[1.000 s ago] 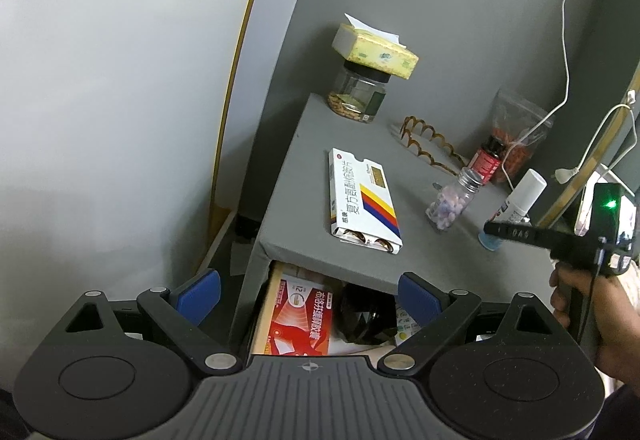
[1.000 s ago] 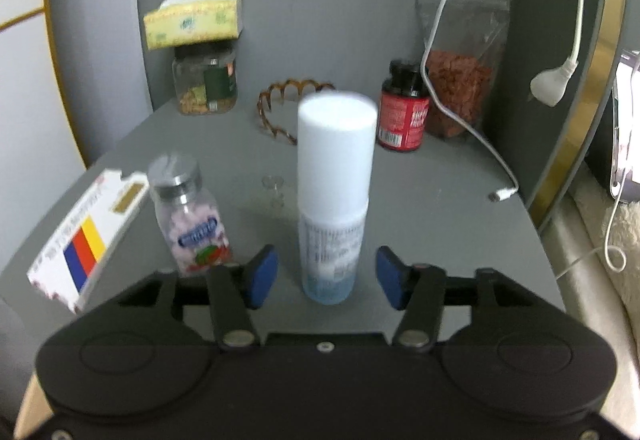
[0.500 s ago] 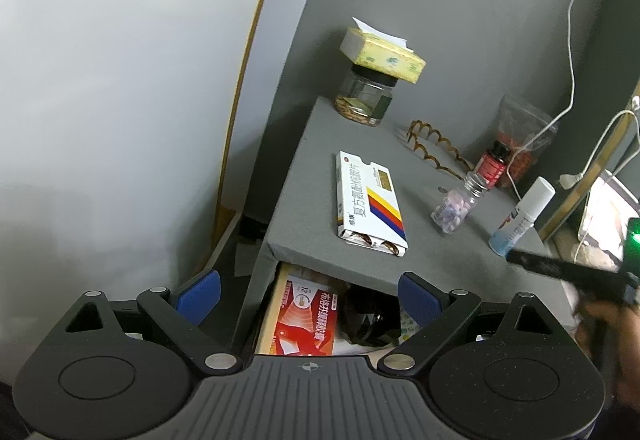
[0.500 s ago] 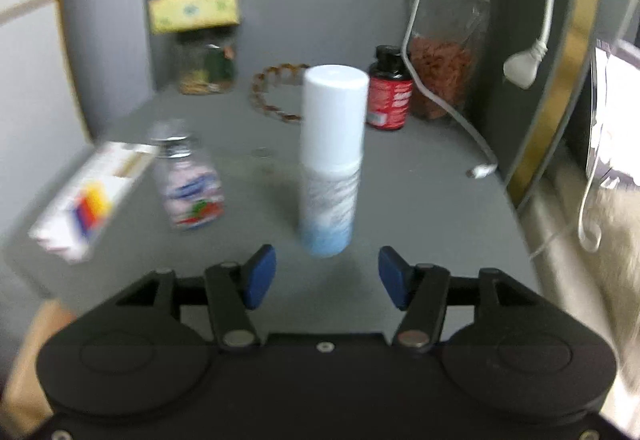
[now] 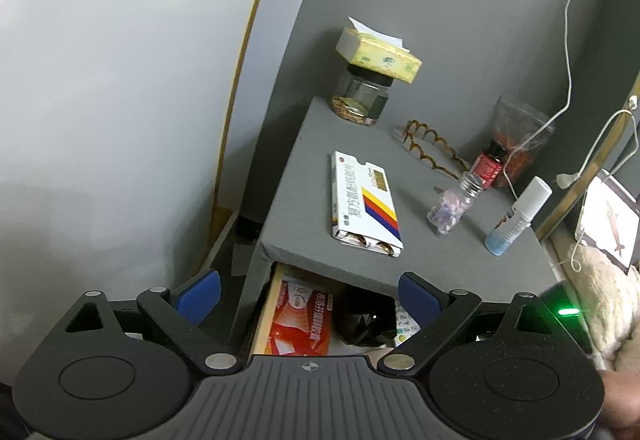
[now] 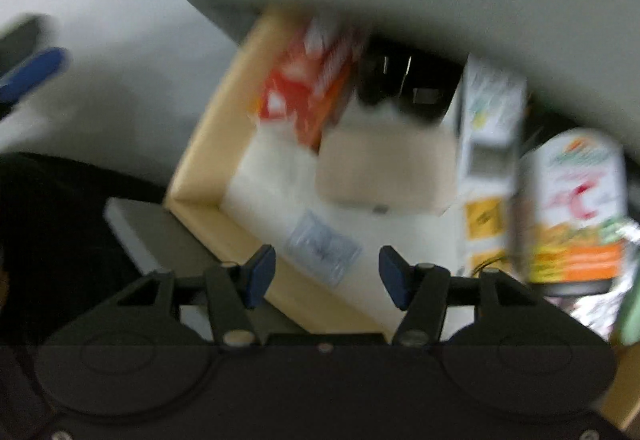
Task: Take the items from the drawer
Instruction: 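Reach into the drawer and grasp the beige glasses case with the right tool, then lift the glasses case and place it on the nightstand top, open right tool, then reach into the drawer and grasp the small clear zip bag with the right tool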
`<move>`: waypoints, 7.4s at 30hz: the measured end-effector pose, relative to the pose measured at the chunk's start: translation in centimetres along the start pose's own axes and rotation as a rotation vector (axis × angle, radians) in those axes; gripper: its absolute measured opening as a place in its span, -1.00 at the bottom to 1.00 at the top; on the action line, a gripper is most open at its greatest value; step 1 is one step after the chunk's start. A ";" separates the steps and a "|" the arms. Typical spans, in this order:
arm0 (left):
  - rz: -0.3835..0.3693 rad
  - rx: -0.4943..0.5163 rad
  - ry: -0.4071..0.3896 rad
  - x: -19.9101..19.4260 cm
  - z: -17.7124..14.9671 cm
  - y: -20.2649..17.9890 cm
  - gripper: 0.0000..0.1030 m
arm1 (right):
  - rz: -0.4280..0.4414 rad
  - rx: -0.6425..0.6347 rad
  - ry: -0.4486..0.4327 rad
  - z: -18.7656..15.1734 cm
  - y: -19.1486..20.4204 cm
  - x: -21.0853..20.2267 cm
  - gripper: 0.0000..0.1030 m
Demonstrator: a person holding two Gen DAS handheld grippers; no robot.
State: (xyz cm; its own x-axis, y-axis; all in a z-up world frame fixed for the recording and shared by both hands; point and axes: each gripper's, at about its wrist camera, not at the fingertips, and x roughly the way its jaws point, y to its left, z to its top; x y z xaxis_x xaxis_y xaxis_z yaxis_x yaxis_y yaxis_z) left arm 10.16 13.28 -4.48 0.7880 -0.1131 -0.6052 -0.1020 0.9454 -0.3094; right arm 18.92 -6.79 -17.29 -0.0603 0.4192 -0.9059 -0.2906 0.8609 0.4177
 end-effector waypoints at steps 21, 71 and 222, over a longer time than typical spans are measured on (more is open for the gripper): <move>-0.033 -0.063 -0.026 -0.7 0.7 0.8 0.81 | -0.257 0.005 0.099 -1.6 5.9 7.1 -0.09; -0.055 -0.069 -0.001 0.3 0.5 0.9 0.81 | -0.145 -0.652 0.082 -10.4 4.3 5.4 0.28; -0.038 -0.050 -0.020 0.2 0.1 0.7 0.81 | -0.180 -0.226 -0.035 -6.5 7.8 0.2 -0.85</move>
State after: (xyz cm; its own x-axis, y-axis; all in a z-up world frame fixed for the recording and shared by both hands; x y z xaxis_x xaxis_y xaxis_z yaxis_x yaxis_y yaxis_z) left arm 10.30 13.94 -4.72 0.8039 -0.1422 -0.5775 -0.1012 0.9241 -0.3684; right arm 10.40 -1.91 -14.63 0.0437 0.2788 -0.9594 -0.4995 0.8377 0.2207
